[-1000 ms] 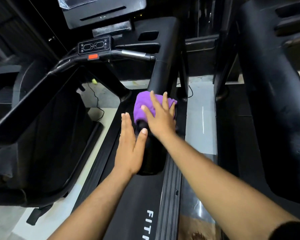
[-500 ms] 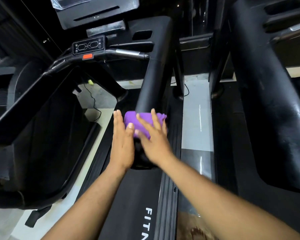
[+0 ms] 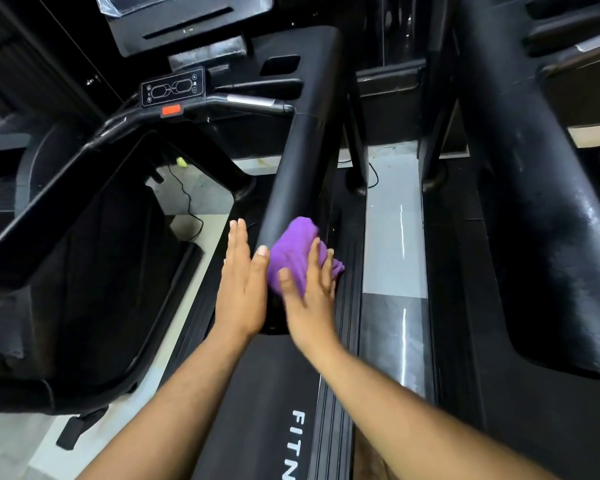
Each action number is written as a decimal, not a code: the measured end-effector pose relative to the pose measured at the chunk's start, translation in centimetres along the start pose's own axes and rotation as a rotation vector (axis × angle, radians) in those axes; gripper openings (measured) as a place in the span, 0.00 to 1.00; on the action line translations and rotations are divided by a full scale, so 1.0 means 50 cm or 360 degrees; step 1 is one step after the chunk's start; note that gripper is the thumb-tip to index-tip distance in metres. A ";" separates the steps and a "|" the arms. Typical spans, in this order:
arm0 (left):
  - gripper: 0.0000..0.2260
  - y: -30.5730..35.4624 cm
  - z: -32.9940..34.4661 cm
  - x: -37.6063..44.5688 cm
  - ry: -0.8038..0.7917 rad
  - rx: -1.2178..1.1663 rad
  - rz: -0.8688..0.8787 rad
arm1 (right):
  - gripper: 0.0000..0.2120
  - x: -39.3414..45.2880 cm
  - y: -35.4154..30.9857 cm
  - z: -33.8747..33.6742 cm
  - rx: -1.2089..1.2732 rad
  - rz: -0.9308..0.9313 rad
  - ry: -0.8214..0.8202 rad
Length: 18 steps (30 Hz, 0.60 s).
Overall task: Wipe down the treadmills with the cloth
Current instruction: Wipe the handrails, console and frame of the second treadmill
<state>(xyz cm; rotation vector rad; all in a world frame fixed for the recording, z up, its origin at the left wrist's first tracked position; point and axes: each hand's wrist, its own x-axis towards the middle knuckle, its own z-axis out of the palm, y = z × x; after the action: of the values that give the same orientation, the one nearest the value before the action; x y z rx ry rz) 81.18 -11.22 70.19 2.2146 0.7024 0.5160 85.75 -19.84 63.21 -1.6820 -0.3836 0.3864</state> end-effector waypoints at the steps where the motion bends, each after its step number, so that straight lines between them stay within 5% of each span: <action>1: 0.37 -0.001 0.000 0.003 0.0009 -0.0048 -0.0021 | 0.46 -0.003 -0.011 0.003 -0.0122 -0.0039 -0.0061; 9: 0.38 0.003 0.004 0.010 -0.0010 0.0083 -0.0064 | 0.39 0.290 -0.097 -0.036 -0.0453 0.0030 -0.0189; 18: 0.39 0.001 0.003 0.013 -0.0001 -0.0009 -0.0041 | 0.30 0.084 -0.035 -0.034 -0.0415 -0.0295 -0.0298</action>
<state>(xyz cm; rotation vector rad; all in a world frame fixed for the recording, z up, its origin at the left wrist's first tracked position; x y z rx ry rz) 81.79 -10.95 70.23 2.1973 0.7278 0.5039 90.19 -19.17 65.05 -1.8499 -0.7498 0.3690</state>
